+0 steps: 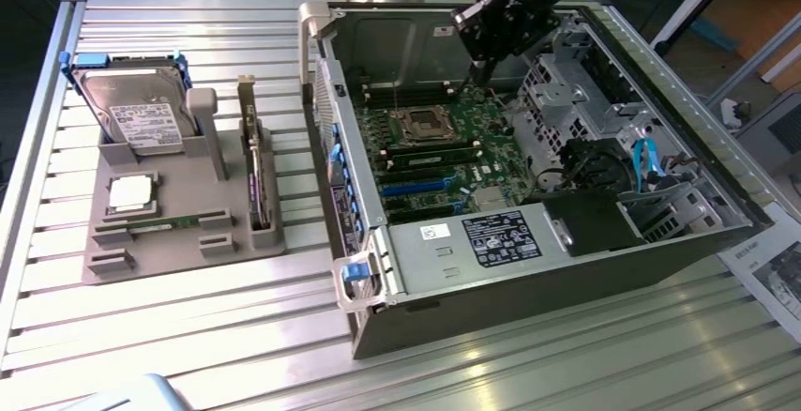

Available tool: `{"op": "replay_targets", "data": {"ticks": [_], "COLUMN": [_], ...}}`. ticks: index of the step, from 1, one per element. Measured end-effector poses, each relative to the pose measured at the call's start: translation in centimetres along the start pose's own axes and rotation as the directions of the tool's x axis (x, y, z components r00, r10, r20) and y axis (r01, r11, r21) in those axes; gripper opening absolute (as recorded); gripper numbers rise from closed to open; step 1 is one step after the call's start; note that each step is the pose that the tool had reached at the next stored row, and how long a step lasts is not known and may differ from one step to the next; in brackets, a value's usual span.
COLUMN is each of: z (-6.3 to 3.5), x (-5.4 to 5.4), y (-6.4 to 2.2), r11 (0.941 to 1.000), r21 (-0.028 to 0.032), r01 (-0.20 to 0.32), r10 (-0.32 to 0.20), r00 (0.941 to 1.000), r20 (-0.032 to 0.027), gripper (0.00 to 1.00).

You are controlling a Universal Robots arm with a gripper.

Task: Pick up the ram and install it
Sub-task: 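Press down the ram until it locks into place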

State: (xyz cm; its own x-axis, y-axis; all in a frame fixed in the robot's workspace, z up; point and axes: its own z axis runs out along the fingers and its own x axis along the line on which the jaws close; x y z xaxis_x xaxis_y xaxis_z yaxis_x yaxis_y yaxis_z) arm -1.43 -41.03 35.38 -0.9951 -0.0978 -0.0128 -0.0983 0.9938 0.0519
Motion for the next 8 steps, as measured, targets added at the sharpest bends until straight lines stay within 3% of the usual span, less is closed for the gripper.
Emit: {"op": "replay_targets", "data": {"ticks": [5, 8], "z": [-0.01, 0.00], "x": [0.00, 0.00], "y": [0.00, 0.00], "r11": [0.9949, 0.9932], "r21": [0.0018, 0.0022], "r01": [-0.101, -0.117], "r10": [0.101, 0.116], "r00": [0.9949, 0.9932], "r20": [0.0053, 0.0062], "gripper": [0.10, 0.10]}}
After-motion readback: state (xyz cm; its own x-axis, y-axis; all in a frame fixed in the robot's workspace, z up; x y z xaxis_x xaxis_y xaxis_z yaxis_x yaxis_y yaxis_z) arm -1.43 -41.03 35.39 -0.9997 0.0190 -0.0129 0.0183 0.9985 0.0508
